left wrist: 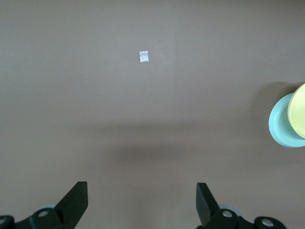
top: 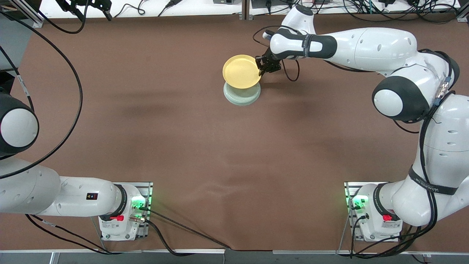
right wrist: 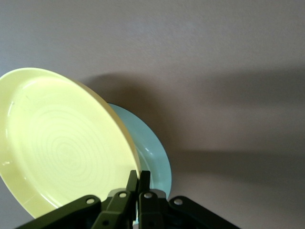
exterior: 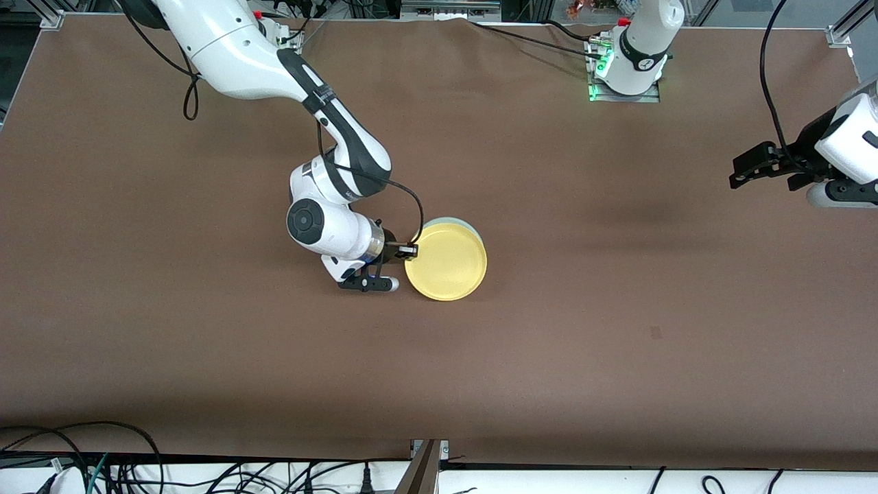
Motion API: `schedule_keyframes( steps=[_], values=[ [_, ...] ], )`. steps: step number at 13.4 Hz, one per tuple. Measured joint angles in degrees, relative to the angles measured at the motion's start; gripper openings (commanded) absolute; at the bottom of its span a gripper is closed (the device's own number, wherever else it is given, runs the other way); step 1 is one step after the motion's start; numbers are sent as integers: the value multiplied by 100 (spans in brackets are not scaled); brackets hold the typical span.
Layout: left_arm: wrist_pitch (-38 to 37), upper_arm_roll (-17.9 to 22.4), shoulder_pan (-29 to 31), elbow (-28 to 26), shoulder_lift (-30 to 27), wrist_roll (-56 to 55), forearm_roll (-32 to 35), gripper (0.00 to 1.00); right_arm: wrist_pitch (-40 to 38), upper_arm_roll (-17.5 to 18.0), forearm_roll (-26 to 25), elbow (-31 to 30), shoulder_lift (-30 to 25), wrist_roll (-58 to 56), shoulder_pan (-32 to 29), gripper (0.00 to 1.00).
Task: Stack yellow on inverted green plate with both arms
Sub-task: 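Carry the yellow plate with the right gripper onto the inverted green plate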
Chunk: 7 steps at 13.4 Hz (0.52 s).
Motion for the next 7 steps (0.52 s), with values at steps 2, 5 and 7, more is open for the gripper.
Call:
schedule_keyframes(
  steps=[2,5,7],
  values=[
    [-9,-6,12,1,22,0,0,100,-1,-1,-1,-74,43,0,5,0],
    [-11,-54,3,20,23,0,0,100,-1,-1,-2,-158,52,0,49,0],
    [-12,-63,3,27,22,0,0,100,-1,-1,-4,-163,51,0,103,0]
  ],
)
